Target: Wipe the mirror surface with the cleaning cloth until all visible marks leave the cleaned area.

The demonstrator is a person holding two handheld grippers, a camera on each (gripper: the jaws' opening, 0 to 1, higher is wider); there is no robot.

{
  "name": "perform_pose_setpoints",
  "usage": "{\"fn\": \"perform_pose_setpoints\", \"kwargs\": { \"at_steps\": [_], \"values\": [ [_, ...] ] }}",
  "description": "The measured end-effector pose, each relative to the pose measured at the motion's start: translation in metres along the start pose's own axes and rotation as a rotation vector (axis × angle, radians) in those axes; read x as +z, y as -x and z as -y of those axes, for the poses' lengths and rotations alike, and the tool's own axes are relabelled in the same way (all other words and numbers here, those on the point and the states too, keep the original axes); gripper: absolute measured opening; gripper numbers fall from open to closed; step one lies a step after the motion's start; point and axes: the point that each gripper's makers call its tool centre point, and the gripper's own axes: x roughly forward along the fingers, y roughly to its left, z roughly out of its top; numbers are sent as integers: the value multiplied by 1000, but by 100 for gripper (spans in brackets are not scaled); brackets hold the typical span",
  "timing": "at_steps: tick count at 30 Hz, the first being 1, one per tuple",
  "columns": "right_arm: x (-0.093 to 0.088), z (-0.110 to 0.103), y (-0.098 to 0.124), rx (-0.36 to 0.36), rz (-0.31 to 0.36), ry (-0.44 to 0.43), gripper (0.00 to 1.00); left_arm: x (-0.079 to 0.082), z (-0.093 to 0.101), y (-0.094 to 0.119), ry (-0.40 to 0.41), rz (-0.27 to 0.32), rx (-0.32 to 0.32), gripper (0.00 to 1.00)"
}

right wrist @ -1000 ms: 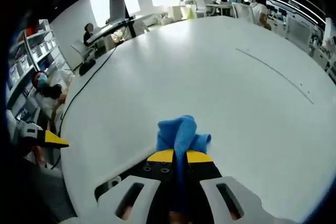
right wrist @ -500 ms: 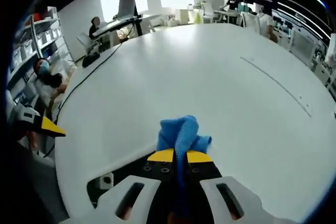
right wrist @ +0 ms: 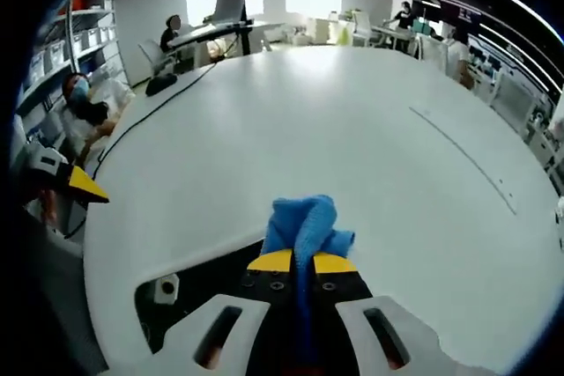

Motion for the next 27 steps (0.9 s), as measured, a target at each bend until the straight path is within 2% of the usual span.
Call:
{"fn": "perform_pose_setpoints", "kwargs": {
  "at_steps": [27],
  "values": [
    [-23,19,19,-19,-11,-43,1,0,0,0,-7,1,6,99]
  ]
}}
